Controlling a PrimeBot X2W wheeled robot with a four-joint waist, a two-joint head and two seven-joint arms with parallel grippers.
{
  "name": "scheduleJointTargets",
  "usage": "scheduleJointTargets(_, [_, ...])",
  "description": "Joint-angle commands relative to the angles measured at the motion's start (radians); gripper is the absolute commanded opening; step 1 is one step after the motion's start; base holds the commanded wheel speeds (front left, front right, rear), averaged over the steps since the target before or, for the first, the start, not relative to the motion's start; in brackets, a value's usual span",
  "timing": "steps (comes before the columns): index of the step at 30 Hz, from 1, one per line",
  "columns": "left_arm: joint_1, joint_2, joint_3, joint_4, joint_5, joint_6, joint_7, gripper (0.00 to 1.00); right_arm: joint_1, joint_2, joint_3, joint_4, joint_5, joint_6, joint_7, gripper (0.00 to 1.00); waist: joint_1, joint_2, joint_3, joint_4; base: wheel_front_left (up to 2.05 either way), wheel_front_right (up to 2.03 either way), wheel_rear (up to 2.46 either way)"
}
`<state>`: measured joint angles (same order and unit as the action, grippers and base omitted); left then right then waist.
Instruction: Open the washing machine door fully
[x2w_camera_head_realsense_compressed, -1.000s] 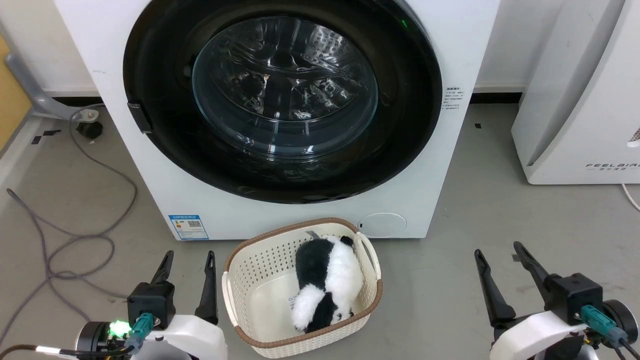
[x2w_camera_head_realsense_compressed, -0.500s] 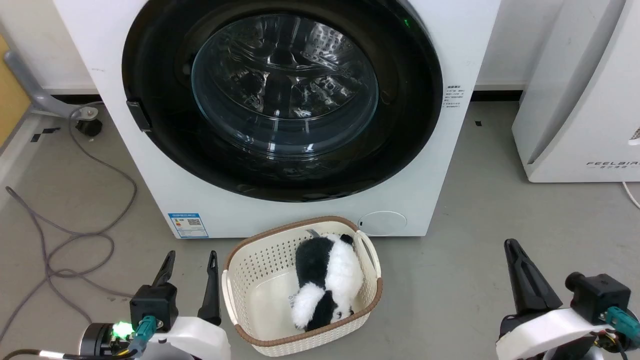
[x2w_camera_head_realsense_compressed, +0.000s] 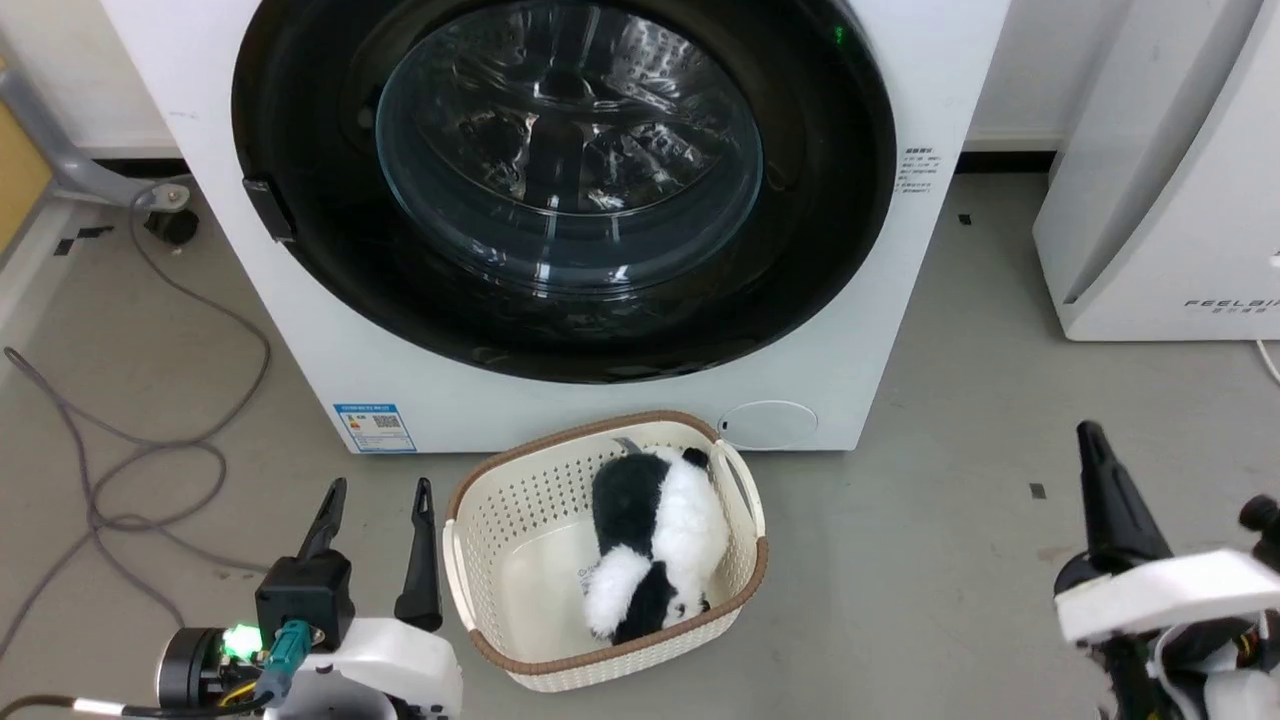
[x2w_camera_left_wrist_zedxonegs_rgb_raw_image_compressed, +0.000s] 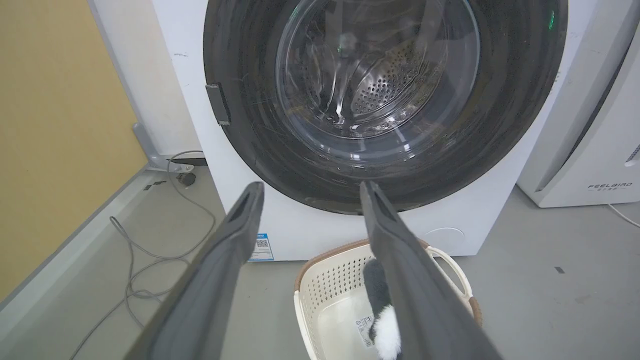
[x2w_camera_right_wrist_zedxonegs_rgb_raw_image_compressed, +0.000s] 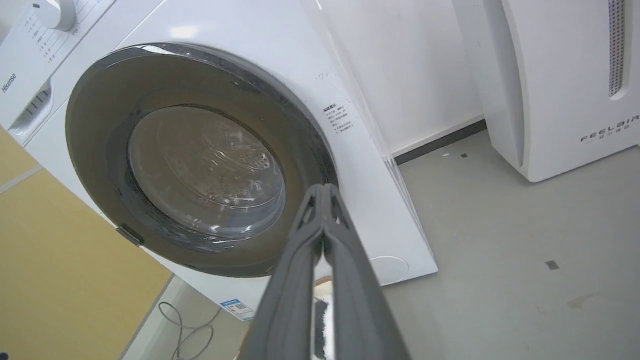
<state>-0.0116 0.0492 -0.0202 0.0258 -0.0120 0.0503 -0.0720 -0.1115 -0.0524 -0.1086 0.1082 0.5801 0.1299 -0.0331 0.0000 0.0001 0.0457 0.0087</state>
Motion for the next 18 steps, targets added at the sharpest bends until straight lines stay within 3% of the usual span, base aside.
scheduleJointTargets(1, [-0.021, 0.001, -0.003, 0.001, -0.006, 0.005, -0.011, 1.0, -0.038, -0.005, -0.016, 0.021, 0.055, 0.0, 0.011, 0.0, 0.0, -0.0001, 0.007, 0.003, 0.0, 0.0, 0.0])
scheduleJointTargets(18, [-0.079, 0.001, -0.022, 0.001, -0.018, 0.031, -0.044, 1.0, -0.302, -0.086, -0.094, 0.219, 0.307, 0.0, 0.048, 0.0, 0.0, -0.0001, 0.09, 0.03, 0.0, 0.0, 0.0])
